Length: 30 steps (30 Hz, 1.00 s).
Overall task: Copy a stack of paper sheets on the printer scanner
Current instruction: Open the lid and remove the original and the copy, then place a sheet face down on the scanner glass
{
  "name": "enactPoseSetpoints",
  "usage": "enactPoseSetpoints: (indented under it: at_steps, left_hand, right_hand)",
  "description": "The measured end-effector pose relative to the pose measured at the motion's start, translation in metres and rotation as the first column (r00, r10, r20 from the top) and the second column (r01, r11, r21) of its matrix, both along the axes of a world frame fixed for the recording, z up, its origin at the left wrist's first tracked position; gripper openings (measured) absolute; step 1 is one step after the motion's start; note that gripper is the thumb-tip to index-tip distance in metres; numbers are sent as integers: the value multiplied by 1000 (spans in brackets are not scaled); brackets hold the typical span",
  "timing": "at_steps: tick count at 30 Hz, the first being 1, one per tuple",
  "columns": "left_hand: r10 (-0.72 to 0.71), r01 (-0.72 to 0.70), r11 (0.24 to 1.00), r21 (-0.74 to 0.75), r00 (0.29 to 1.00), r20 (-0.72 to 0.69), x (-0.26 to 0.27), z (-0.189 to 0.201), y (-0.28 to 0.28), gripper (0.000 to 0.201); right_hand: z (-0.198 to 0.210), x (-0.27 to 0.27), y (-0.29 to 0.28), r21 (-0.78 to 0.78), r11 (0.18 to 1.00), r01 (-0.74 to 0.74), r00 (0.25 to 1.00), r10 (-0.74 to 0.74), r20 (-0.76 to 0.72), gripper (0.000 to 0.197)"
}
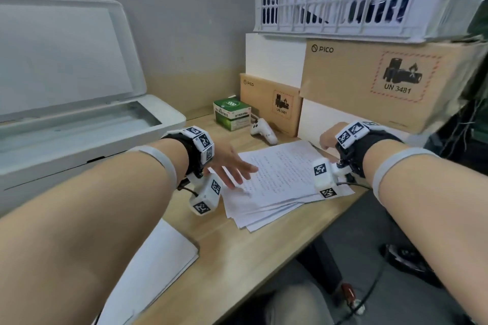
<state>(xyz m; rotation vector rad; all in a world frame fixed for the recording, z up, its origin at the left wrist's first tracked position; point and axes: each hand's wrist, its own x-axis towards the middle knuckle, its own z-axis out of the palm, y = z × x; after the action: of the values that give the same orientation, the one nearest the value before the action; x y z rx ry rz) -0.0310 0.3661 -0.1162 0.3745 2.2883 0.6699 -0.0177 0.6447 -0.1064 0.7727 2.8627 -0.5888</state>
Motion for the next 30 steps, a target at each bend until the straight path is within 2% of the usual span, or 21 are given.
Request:
enactPoseSetpoints:
  at_steps: [1,2,4,5,8,11,13,15,18,21,24,25,27,30]
  left_hand:
    - [31,-31,1000,3,999,-22,1,3,-1,48]
    - [76,-75,997,15,995,-58,1,4,-5,49]
    - [181,-175,983,56,975,-130,0,4,-17,46]
    - [227,-218,973,73,961,-157,0,3,-27,42]
    - [325,-312,945,101,928,-183,7,-2,-62,27]
    - [359,-357,933,47,912,-198,25,-4,-104,12]
    - [330,-355,933,-66,912,-242,41,-3,-137,7]
    - [310,-381,902,-201,898,-313,55,-5,-173,21]
    - [325,-472,799,-373,860,-392,81,-13,-221,45]
    - [443,-580,721,-380,807,-390,112,-22,-256,43]
    - [483,-628,675,-388,773,-412,130,-36,-280,40]
    - [488,-639,659,-396,764,-421,134,-41,-287,39]
    - [503,-656,652,-381,750,-430,140,-47,-293,35]
    - [540,-686,657,-313,717,-441,143,-52,-299,33]
  right_hand:
    - [4,1,-3,-64,998,-17,999,14,-39,5]
    - [4,-1,-10,-169,984,-55,995,40,-91,12]
    - [9,1,-43,-375,915,-148,989,145,-38,24]
    - [4,-6,-58,-399,888,-226,970,244,-7,29]
    - [-7,-7,-119,-475,757,-449,845,533,51,22]
    - [-18,-5,-179,-566,629,-533,750,661,28,14]
    - [-23,-5,-217,-536,581,-612,662,748,55,14]
    - [-25,-4,-253,-458,546,-702,574,814,90,20]
    - [-32,-8,-295,-387,495,-778,500,861,95,43]
    - [-32,-3,-325,-333,454,-827,451,888,91,30]
    - [-31,9,-341,-47,405,-913,392,902,180,30]
    - [-32,12,-346,-8,393,-919,384,903,191,32]
    - [-37,13,-355,-13,404,-915,395,900,187,36]
    - [-45,11,-365,-4,372,-928,365,913,185,34]
